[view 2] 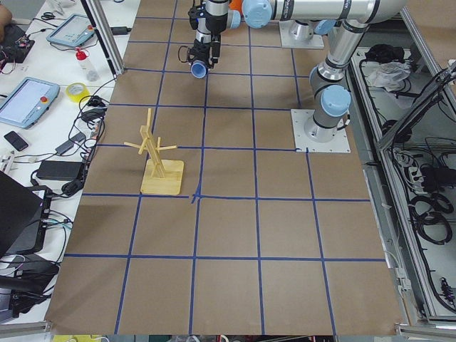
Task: Flip cup
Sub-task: 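Carry the held cup with the right gripper toward the table center, then lay the cup on its side and open the right gripper, withdrawing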
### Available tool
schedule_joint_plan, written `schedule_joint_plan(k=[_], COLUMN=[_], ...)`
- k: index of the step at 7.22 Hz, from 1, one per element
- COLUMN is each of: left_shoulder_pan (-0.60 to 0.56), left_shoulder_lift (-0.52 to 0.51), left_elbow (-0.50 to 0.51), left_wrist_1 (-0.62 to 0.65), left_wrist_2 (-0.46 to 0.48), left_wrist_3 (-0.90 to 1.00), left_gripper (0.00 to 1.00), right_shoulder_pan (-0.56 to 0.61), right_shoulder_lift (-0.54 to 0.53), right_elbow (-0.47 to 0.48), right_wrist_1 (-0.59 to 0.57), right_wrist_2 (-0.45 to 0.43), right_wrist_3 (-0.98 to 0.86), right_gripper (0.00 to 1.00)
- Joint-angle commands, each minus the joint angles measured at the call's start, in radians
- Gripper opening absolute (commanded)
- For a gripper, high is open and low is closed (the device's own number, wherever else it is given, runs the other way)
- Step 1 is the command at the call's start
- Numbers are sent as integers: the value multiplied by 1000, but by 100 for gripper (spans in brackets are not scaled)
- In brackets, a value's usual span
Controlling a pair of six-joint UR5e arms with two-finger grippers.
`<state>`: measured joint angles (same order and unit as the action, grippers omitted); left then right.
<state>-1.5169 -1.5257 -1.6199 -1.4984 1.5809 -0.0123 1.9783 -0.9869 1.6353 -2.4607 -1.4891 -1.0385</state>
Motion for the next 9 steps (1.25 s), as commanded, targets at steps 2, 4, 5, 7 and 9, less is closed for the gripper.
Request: schedule_joint_plan(k=[2, 4, 5, 7, 9], left_shoulder_pan=[1, 0, 0, 0, 0], left_shoulder_lift=[-4, -5, -4, -1, -1], left_elbow=[-2, -3, -9, -17, -18], left_wrist_1=[1, 1, 1, 1, 1], left_wrist_2=[1, 1, 1, 16, 27], left_wrist_3=[2, 2, 2, 2, 2], left_gripper=[100, 100, 100, 100, 100], right_shoulder_pan=[10, 11, 11, 13, 11], right_shoulder_lift=[5, 19, 20, 23, 24], right_elbow=[-2, 0, 0, 6, 12], right_wrist_1=[-3, -4, -4, 0, 0], right_wrist_2=[67, 67, 67, 67, 69], right_wrist_3=[-109, -144, -153, -146, -146], right_gripper=[22, 22, 24, 47, 97])
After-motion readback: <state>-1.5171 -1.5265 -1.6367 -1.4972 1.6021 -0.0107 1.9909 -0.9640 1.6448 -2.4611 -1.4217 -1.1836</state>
